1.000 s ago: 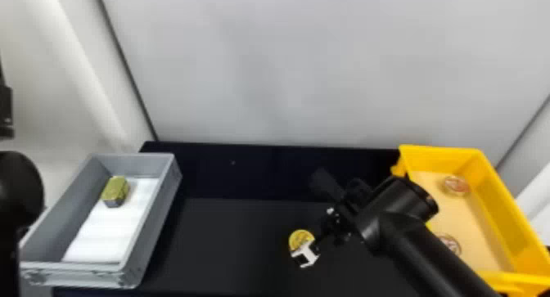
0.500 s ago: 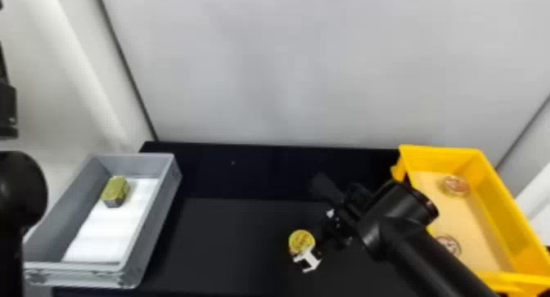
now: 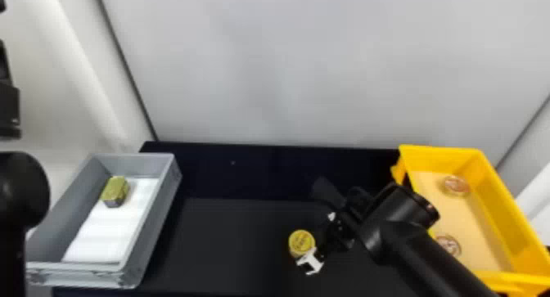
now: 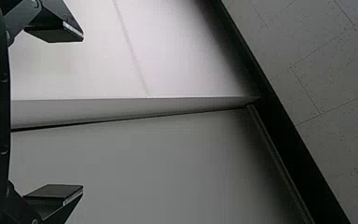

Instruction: Pick up the round yellow can and place it in the yellow rectangular box

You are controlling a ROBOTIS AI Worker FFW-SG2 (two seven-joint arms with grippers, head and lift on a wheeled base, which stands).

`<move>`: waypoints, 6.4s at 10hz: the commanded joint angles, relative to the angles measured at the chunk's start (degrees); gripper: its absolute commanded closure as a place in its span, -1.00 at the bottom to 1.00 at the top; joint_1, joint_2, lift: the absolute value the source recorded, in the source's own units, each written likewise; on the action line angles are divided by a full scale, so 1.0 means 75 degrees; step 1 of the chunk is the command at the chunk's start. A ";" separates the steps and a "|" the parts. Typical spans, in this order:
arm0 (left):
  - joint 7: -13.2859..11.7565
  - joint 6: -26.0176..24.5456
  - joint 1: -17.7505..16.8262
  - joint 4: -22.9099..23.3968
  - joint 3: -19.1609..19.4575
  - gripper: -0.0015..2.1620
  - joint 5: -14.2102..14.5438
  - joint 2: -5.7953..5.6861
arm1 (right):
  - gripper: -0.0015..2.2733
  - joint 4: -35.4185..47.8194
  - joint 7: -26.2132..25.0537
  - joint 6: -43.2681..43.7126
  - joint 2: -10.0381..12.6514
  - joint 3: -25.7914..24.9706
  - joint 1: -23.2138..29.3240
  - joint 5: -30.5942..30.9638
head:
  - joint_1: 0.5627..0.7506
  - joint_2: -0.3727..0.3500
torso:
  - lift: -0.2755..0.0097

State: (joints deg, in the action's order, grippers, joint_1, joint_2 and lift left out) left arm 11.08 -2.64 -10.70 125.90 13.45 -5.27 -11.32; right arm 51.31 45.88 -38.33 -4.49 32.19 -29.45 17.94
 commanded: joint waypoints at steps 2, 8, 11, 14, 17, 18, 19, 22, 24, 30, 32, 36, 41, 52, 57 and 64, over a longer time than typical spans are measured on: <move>-0.0024 0.0011 -0.0004 -0.0005 -0.0011 -0.88 0.0000 0.0020 | -0.83 -0.0314 -0.0138 0.0350 0.0012 -0.0025 0.0024 -0.0012 | 0.39 0.18 | 0.91; -0.0035 -0.0024 0.0032 -0.0005 0.0024 -0.88 0.0000 0.0020 | -0.40 -0.0021 -0.0349 0.0385 -0.0034 -0.0189 0.0165 0.0046 | 0.39 0.18 | 0.91; -0.0047 -0.0047 0.0090 0.0042 0.0071 -0.88 0.0000 0.0008 | -0.40 0.0975 -0.0138 -0.0095 -0.0175 -0.0341 0.0411 0.0386 | 0.39 0.18 | 0.91; -0.0047 -0.0106 0.0102 0.0100 0.0117 -0.88 0.0000 -0.0038 | -0.40 0.1901 -0.0032 -0.0400 -0.0257 -0.0623 0.0633 0.0797 | 0.39 0.18 | 0.91; -0.0059 -0.0188 0.0102 0.0124 0.0117 -0.88 0.0000 -0.0074 | -0.40 0.2710 -0.0021 -0.0705 -0.0468 -0.1396 0.0750 0.1406 | 0.39 0.18 | 0.91; -0.0059 -0.0211 0.0102 0.0147 0.0117 -0.88 0.0000 -0.0085 | -0.40 0.2921 -0.0021 -0.0787 -0.0573 -0.1689 0.0786 0.1629 | 0.39 0.18 | 0.91; -0.0059 -0.0247 0.0102 0.0147 0.0117 -0.88 0.0000 -0.0085 | -0.40 0.3178 -0.0009 -0.0904 -0.0679 -0.2100 0.0868 0.1887 | 0.39 0.18 | 0.91; -0.0071 -0.0293 0.0090 0.0159 0.0117 -0.88 0.0000 -0.0097 | -0.40 0.3975 0.0038 -0.1233 -0.1031 -0.2803 0.1079 0.2473 | 0.39 0.18 | 0.91; -0.0082 -0.0352 0.0090 0.0182 0.0117 -0.88 -0.0012 -0.0121 | -0.40 0.4303 0.0061 -0.1350 -0.1089 -0.3307 0.1231 0.2778 | 0.39 0.18 | 0.91; -0.0106 -0.0493 0.0078 0.0253 0.0117 -0.88 -0.0035 -0.0156 | -0.41 0.5100 0.0214 -0.1784 -0.1523 -0.4468 0.1817 0.3470 | 0.39 0.18 | 0.91; -0.0117 -0.0528 0.0078 0.0288 0.0117 -0.88 -0.0035 -0.0167 | -0.41 0.5135 0.0237 -0.1866 -0.1616 -0.4738 0.1946 0.3622 | 0.39 0.18 | 0.91; -0.0141 -0.0551 0.0078 0.0299 0.0117 -0.88 -0.0035 -0.0191 | -0.41 0.4725 0.0214 -0.1842 -0.1652 -0.5335 0.2157 0.3798 | 0.39 0.18 | 0.91; -0.0153 -0.0528 0.0102 0.0288 0.0106 -0.88 -0.0035 -0.0203 | -0.41 0.2663 -0.0912 -0.1373 -0.1593 -0.5546 0.1477 0.2274 | 0.39 0.18 | 0.91; -0.0153 -0.0481 0.0078 0.0276 0.0047 -0.88 -0.0035 -0.0214 | -0.41 0.1339 -0.2413 -0.0893 -0.1616 -0.5370 0.0879 0.0632 | 0.39 0.18 | 0.91; -0.0153 -0.0481 0.0090 0.0276 0.0071 -0.88 -0.0035 -0.0214 | -0.42 0.1549 -0.2495 -0.0893 -0.1628 -0.5347 0.0903 0.0632 | 0.39 0.18 | 0.91; -0.0153 -0.0493 0.0090 0.0276 0.0094 -0.88 -0.0012 -0.0203 | -0.93 0.2030 -0.3421 -0.1467 -0.1581 -0.5195 0.1067 0.0351 | 0.39 0.18 | 0.91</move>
State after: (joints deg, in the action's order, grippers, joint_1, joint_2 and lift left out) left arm 9.96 -6.32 -10.02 127.97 14.01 -5.44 -12.89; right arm 66.14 20.66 -48.53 -16.32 -6.99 -21.49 20.73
